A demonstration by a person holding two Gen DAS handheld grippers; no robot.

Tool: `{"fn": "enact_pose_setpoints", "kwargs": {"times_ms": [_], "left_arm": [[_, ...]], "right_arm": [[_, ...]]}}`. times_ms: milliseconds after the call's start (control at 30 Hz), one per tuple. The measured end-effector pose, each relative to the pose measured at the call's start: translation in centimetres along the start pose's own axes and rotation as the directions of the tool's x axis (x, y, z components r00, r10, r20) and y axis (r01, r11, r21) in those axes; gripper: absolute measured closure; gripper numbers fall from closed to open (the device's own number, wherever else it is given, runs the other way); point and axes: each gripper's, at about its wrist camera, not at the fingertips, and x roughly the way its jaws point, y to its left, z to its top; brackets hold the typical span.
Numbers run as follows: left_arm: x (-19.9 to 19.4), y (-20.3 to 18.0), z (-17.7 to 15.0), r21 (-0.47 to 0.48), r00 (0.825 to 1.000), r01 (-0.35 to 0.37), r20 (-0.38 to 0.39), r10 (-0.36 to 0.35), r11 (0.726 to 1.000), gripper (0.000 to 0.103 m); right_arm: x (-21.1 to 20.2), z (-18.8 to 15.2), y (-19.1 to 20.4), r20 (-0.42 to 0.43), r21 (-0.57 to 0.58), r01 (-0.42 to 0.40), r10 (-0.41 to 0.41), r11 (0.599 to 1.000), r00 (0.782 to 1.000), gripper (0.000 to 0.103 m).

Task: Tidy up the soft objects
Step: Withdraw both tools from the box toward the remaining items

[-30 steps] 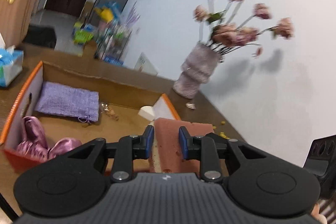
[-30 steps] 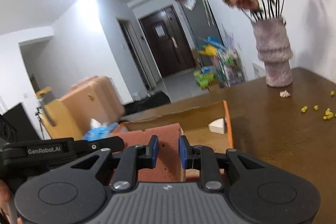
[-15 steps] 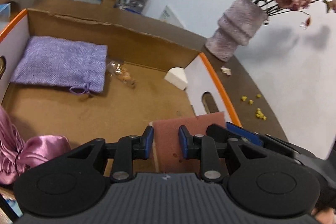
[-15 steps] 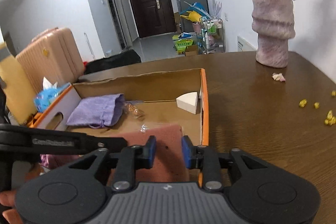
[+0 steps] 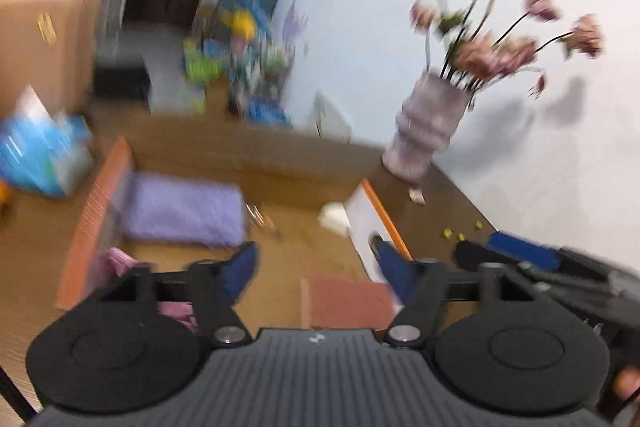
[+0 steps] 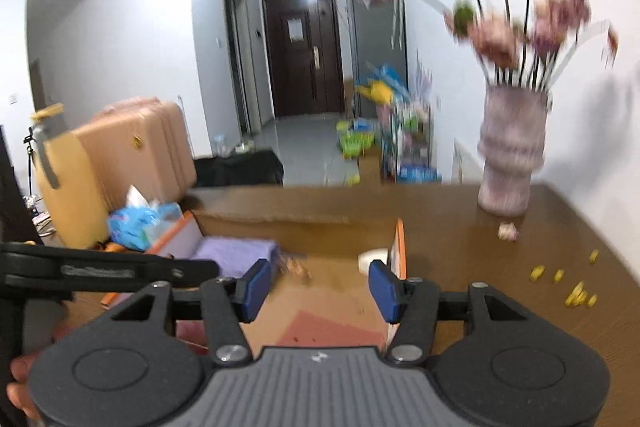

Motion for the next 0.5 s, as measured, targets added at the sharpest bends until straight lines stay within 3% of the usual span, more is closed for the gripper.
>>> {"fn": "enact_pose_setpoints", "kwargs": {"times_ms": [100, 167, 233, 367, 500], "left_arm": [[-5.7, -0.1, -1.1, 0.114, 0.988, -0.110, 0.124, 0.095, 0.987, 0.017], [-8.6, 0.4, -2.2, 0.144, 0.976, -0.157, 0.175, 0.131, 0.977, 0.013], [-11.1, 0.9, -3.2, 0.157, 0.962, -0.196, 0.224, 0.158, 0.968, 0.012], [-15.1, 1.6, -5.5, 0.175, 0.925, -0.261, 0.325, 0.195, 0.949, 0.008], [-17.6, 2.4, -6.8, 0.146, 0.916, -0.266, 0.345, 0.203, 0.953, 0.007]], "right_arm": [[-4.0, 0.0, 2.0, 0.100, -0.060, 0.009, -0.003, 0.998, 0.995, 0.033], [-6.6, -0.7, 3.3, 0.185, -0.100, 0.011, 0.008, 0.995, 0.983, 0.020], [-8.7, -1.9, 4.8, 0.270, -0.144, 0.029, 0.011, 0.989, 0.963, 0.015], [-11.1, -4.0, 7.3, 0.355, -0.182, 0.071, -0.002, 0.981, 0.935, 0.014], [-12.7, -5.8, 8.3, 0.355, -0.133, 0.040, 0.010, 0.990, 0.935, 0.014]]}}
